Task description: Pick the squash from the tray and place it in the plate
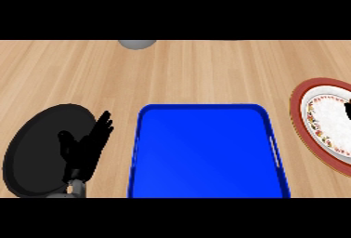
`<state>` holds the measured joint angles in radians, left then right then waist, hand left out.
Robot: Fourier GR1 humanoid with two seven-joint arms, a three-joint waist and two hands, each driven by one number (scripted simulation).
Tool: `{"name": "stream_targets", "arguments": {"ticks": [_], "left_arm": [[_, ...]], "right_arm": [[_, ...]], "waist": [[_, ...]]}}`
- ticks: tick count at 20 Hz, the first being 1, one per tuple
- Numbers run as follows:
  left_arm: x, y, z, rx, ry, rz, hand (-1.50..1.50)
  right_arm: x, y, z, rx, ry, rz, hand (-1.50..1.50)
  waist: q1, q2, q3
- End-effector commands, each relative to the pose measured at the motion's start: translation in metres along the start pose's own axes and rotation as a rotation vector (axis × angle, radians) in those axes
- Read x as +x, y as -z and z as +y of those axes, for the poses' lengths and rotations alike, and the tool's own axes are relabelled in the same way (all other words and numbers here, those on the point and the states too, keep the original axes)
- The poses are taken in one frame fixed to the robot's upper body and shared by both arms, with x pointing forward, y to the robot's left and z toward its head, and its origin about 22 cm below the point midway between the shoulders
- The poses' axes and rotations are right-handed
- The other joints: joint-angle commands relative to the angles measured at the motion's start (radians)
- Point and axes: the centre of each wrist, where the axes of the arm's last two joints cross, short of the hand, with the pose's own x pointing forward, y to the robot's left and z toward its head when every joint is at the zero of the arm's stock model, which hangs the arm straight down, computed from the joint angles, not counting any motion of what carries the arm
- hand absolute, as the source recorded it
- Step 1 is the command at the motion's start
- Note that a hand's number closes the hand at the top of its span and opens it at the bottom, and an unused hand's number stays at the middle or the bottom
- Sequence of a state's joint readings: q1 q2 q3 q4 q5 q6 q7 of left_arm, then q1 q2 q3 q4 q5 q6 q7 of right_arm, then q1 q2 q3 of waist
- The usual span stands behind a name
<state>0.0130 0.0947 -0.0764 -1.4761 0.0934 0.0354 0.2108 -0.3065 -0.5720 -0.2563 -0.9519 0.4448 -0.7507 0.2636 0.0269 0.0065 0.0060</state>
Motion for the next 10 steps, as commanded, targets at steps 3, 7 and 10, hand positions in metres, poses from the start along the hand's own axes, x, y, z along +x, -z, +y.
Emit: {"name": "stream_targets", "arguments": {"ticks": [3, 7, 10], "left_arm": [[-0.001, 0.003, 0.01, -0.023, -0.006, 0.04, 0.0], [-0.007, 0.005, 0.01, -0.009, 0.009, 0.07, 0.0], [-0.008, 0.009, 0.002, 0.006, -0.009, 0.054, 0.0]], "right_arm": [[-0.024, 0.01, 0.02, 0.22, -0.013, 0.065, -1.5], [-0.026, 0.024, 0.016, 0.203, 0.145, -0.017, -1.5], [-0.026, 0.032, 0.008, 0.147, 0.275, -0.091, -1.5]], "waist": [[0.016, 0.009, 0.0], [0.007, 0.008, 0.0], [-0.006, 0.006, 0.0]]}}
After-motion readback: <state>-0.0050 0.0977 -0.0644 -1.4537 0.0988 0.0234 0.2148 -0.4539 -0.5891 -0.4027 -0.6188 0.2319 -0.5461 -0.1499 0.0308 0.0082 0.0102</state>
